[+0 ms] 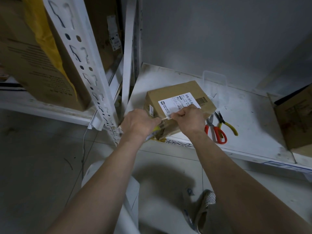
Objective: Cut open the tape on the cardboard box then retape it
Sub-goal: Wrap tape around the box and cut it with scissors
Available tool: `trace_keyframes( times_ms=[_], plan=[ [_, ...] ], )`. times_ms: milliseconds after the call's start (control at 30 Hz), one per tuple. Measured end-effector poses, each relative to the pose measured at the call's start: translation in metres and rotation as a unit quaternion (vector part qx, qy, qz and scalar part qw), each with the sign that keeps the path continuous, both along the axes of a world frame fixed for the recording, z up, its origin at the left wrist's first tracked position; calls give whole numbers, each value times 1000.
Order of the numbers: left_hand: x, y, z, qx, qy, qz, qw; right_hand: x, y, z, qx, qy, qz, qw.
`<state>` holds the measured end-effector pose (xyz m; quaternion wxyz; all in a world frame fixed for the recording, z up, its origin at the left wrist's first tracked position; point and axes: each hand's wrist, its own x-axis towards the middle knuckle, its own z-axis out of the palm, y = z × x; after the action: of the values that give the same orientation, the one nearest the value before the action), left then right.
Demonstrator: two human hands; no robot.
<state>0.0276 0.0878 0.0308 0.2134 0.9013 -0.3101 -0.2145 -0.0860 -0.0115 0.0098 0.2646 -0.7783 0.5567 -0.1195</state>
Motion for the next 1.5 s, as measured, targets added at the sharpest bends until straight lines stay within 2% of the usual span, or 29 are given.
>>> trace_keyframes(
  times_ms=[567,700,767,833,967,1067,1200,1267,1367,1500],
  plan=[
    [3,-1,-5,6,8,-2,1000,-2,11,1,-113,52,30,992],
    [2,0,-10,4,14,-1,1000,-5,1,10,-43,24,-29,998],
    [0,1,-12,-16,25,4,1000,-8,-3,12,-65,79,-10,995],
    [-1,5,-15,-43,50,3,998,-6,4,7,-100,112,2,989],
    [-1,16,-20,-87,157,-15,984,6,21,-13,-113,133,10,985],
    [-6,14,-25,-104,215,-22,971,-1,5,-17,-125,112,43,985],
    [-33,6,-35,-115,295,-36,948,-20,-28,-17,-90,52,87,991],
    [-51,1,-39,-113,331,-39,936,-29,-37,-16,-100,52,94,989],
    [-70,-6,-41,-122,353,-38,927,-34,-40,-11,-123,53,74,988],
    [-81,-9,-42,-137,370,-33,918,-39,-30,-10,-98,53,83,990]
  ],
)
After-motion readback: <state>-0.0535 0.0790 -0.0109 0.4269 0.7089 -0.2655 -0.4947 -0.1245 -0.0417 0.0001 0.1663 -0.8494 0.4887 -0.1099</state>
